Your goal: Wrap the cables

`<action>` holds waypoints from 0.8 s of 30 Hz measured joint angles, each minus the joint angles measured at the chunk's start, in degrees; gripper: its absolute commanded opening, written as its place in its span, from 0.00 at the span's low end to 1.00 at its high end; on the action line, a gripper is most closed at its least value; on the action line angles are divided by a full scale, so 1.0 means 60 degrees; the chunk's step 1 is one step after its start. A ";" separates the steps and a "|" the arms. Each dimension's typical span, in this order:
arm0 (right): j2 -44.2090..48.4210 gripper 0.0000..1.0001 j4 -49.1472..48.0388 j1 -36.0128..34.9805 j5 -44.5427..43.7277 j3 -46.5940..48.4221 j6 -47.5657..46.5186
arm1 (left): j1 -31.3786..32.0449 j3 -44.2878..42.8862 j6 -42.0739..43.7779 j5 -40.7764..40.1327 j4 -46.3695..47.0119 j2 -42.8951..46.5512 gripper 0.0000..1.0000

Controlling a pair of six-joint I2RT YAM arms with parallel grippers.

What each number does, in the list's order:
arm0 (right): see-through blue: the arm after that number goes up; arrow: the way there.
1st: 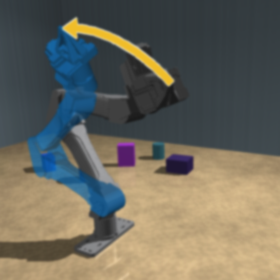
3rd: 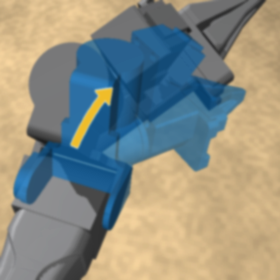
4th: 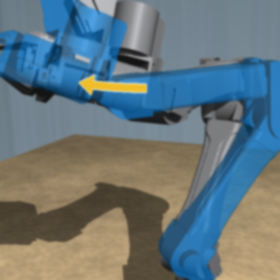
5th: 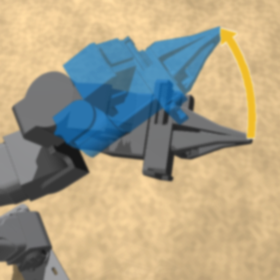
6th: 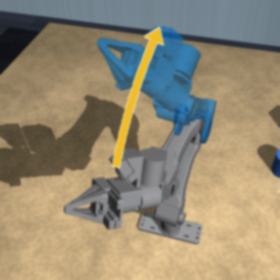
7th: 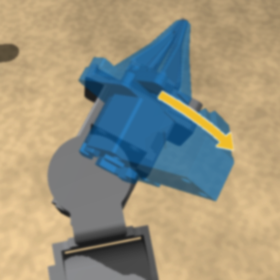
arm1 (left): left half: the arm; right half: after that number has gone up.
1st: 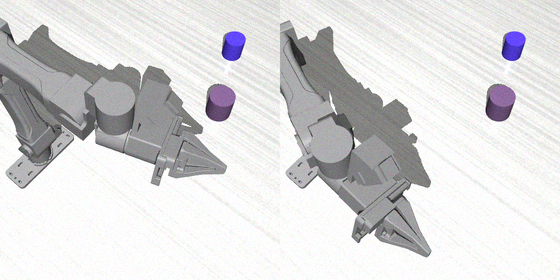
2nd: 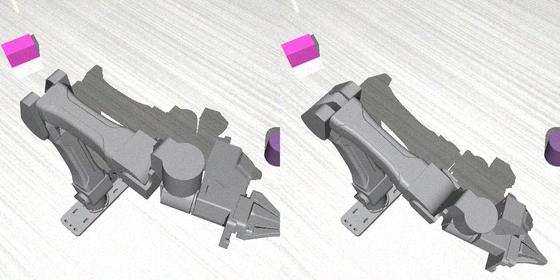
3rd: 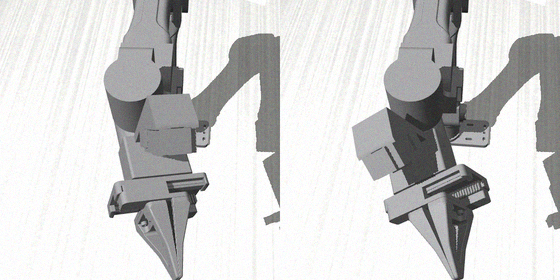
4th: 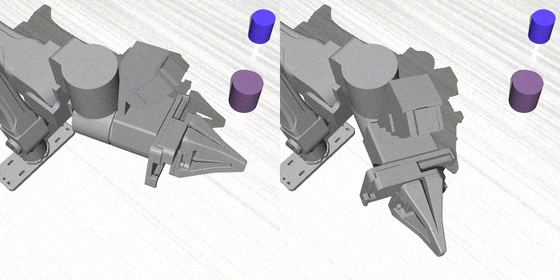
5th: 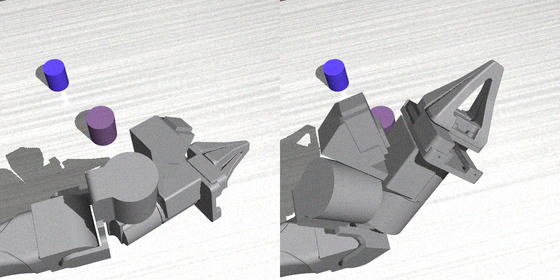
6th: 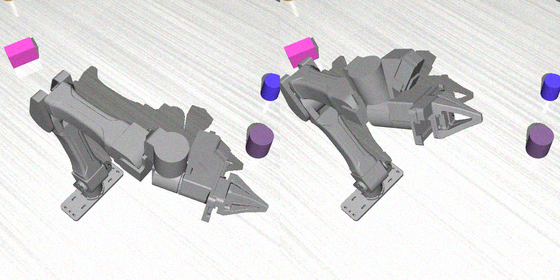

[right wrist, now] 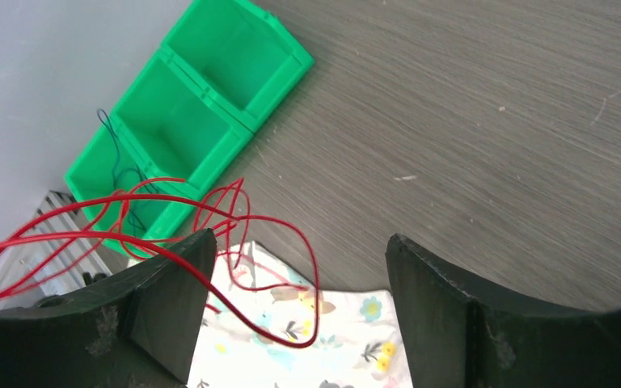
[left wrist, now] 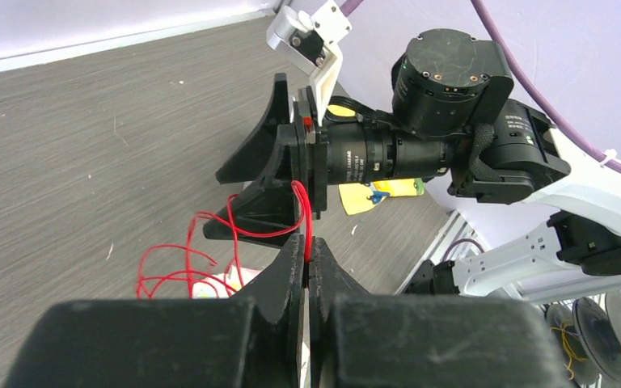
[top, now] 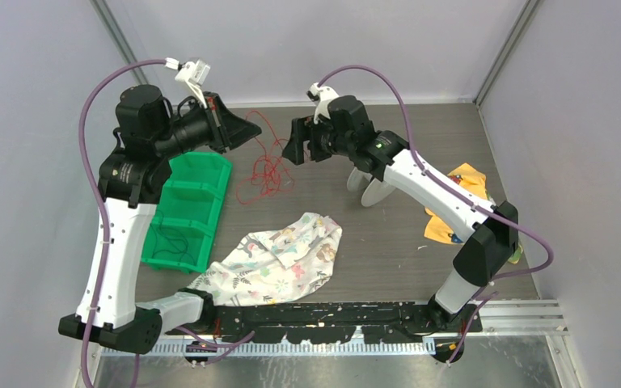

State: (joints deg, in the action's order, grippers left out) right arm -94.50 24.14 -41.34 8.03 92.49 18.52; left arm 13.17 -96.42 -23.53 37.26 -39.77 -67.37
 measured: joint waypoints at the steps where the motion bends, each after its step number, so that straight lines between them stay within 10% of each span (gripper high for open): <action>1: -0.0025 0.73 -0.0153 -0.0004 0.0018 -0.0004 0.0058 | 0.0000 0.0000 -0.0004 0.0040 0.0000 0.0000 0.01; 8: -0.0251 0.04 -0.1406 -0.0015 0.0200 -0.0066 0.0681 | 0.0000 -0.0004 0.0018 0.0157 -0.0087 0.0004 0.00; 16: -0.0233 0.01 -0.1807 -0.0022 -0.0266 -0.0550 0.0933 | 0.0000 -0.0197 0.0448 -0.0900 -0.0849 0.0040 0.01; 24: 0.0827 0.00 -0.1421 0.0812 -0.1027 -0.2051 0.1115 | -0.0310 -0.2062 0.1089 -0.5832 -0.2820 -0.0226 0.01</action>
State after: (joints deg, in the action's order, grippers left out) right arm -89.54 15.62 -36.47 1.87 80.18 25.21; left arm 11.31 -108.79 -16.99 2.26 -56.69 -68.73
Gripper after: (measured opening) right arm 0.027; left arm 0.017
